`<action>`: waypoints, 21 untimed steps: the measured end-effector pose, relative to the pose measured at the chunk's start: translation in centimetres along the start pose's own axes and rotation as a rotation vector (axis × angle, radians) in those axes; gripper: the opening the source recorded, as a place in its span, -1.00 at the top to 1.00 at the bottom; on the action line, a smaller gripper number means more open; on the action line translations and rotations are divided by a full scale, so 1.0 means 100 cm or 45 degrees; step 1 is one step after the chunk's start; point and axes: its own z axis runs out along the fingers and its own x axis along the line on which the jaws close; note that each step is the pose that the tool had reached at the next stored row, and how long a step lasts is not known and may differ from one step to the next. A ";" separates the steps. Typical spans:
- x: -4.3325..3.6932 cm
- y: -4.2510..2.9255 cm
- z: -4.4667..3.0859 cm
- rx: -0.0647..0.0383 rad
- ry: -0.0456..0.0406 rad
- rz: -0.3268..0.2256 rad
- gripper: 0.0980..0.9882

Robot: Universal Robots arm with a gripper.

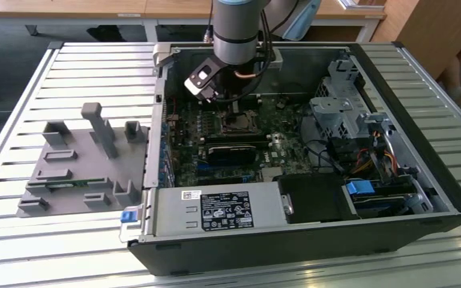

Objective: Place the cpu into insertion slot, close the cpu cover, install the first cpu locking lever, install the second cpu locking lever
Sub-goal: 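Close the cpu cover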

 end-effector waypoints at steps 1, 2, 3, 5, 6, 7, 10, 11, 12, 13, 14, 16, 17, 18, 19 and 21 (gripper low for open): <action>0.0008 0.0008 0.0004 0.000 0.001 0.000 0.96; 0.0016 0.0014 0.0006 0.000 0.000 0.000 0.96; 0.0024 0.0019 0.0006 0.000 0.000 0.000 0.96; 0.0031 0.0021 0.0002 0.000 0.000 0.000 0.96; 0.0034 0.0022 -0.0019 -0.001 0.000 0.000 0.96; 0.0036 0.0023 -0.0052 0.000 0.000 0.000 0.96; 0.0039 0.0024 -0.0145 0.000 0.000 0.000 0.96; 0.0039 0.0027 -0.0145 -0.001 0.000 0.000 0.96; 0.0040 0.0038 -0.0144 -0.001 0.001 0.000 0.96; 0.0040 0.0052 -0.0143 -0.001 0.001 0.000 0.96; 0.0039 0.0071 -0.0143 0.000 0.000 0.000 0.96; 0.0040 0.0108 -0.0141 0.000 0.000 0.000 0.96; 0.0039 0.0123 -0.0141 0.000 0.000 0.000 0.96; 0.0039 0.0137 -0.0140 0.000 0.000 0.000 0.96; 0.0040 0.0162 -0.0139 0.000 0.000 0.000 0.96; 0.0040 0.0199 -0.0138 0.000 0.000 0.000 0.96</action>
